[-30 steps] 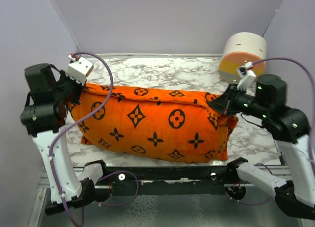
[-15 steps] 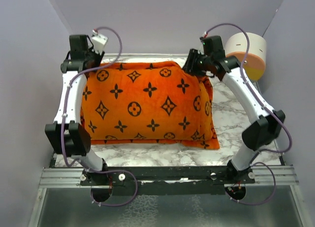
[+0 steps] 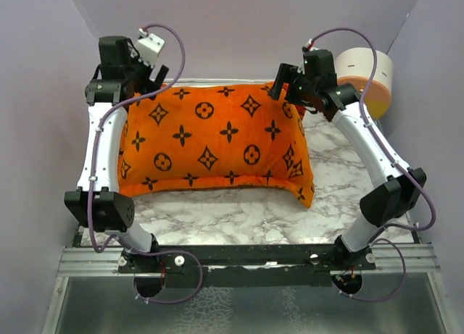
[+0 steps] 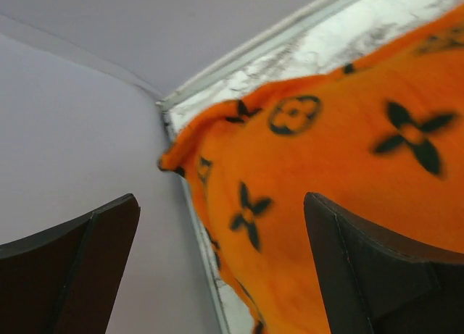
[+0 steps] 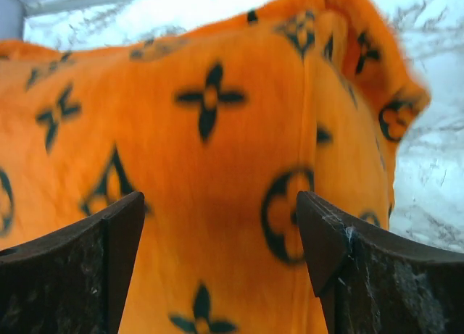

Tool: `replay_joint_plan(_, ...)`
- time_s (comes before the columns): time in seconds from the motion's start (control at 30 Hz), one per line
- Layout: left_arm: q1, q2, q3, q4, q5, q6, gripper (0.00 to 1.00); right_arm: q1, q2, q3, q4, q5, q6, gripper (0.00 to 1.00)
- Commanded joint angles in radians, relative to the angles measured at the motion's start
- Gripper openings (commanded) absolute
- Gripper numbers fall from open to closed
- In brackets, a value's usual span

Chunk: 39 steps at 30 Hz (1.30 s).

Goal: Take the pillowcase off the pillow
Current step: Turn over the pillow at the center of the board.

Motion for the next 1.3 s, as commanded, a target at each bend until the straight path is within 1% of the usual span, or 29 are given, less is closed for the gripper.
replay_joint_plan(0.0,-0.091,-0.088,-0.176,-0.093,0.138,0.035,0.99,-0.007,-0.092,-0.184,0.098,0.008,0.024,0.85)
replay_joint_plan(0.1,-0.172,-0.137,-0.356,-0.067,0.144,0.062,0.99,-0.008,-0.146,-0.311,0.16,-0.043,0.045,0.85)
replay_joint_plan(0.13,-0.188,-0.144,-0.413,-0.042,0.131,0.072,0.97,-0.008,-0.156,-0.344,0.173,-0.06,0.05,0.85)
replay_joint_plan(0.23,-0.197,-0.121,-0.511,0.0,0.06,0.106,0.87,-0.008,-0.171,-0.404,0.187,-0.095,0.058,0.85)
replay_joint_plan(0.3,-0.194,-0.089,-0.529,-0.005,-0.001,0.134,0.74,-0.01,-0.181,-0.426,0.191,-0.112,0.056,0.86)
replay_joint_plan(0.37,-0.182,-0.083,-0.549,-0.01,-0.031,0.165,0.59,-0.01,-0.193,-0.44,0.203,-0.133,0.049,0.86)
replay_joint_plan(0.43,-0.166,-0.101,-0.569,-0.003,-0.046,0.191,0.43,-0.01,-0.205,-0.445,0.216,-0.164,0.046,0.85)
replay_joint_plan(0.5,-0.151,-0.136,-0.624,0.033,-0.08,0.213,0.29,-0.011,-0.213,-0.445,0.229,-0.212,0.057,0.84)
replay_joint_plan(0.53,-0.145,-0.145,-0.642,0.048,-0.096,0.224,0.25,-0.01,-0.215,-0.45,0.239,-0.246,0.064,0.83)
replay_joint_plan(0.57,-0.139,-0.161,-0.654,0.056,-0.106,0.233,0.24,-0.01,-0.219,-0.455,0.252,-0.286,0.074,0.81)
replay_joint_plan(0.63,-0.136,-0.18,-0.66,0.046,-0.109,0.243,0.24,-0.002,-0.227,-0.479,0.294,-0.354,0.112,0.79)
replay_joint_plan(0.7,-0.136,-0.195,-0.646,0.024,-0.097,0.241,0.25,0.033,-0.238,-0.507,0.335,-0.372,0.139,0.77)
replay_joint_plan(0.73,-0.137,-0.2,-0.627,0.008,-0.085,0.235,0.29,0.055,-0.243,-0.51,0.346,-0.37,0.146,0.77)
replay_joint_plan(0.77,-0.14,-0.202,-0.594,-0.017,-0.066,0.226,0.4,0.076,-0.243,-0.51,0.354,-0.368,0.154,0.76)
replay_joint_plan(0.83,-0.16,-0.198,-0.499,-0.097,-0.024,0.197,0.68,0.113,-0.243,-0.508,0.365,-0.364,0.169,0.75)
replay_joint_plan(0.87,-0.182,-0.197,-0.452,-0.125,-0.014,0.179,0.76,0.13,-0.245,-0.504,0.37,-0.359,0.173,0.75)
replay_joint_plan(0.9,-0.204,-0.197,-0.408,-0.151,0.003,0.162,0.79,0.145,-0.245,-0.499,0.375,-0.352,0.177,0.74)
replay_joint_plan(1.03,-0.313,-0.185,-0.249,-0.209,0.095,0.085,0.88,0.184,-0.251,-0.489,0.402,-0.354,0.201,0.72)
replay_joint_plan(1.17,-0.385,-0.114,-0.076,-0.222,0.192,-0.026,0.89,0.202,-0.279,-0.494,0.426,-0.362,0.224,0.69)
replay_joint_plan(1.27,-0.452,-0.022,0.05,-0.238,0.195,-0.093,0.89,0.202,-0.336,-0.529,0.448,-0.367,0.254,0.69)
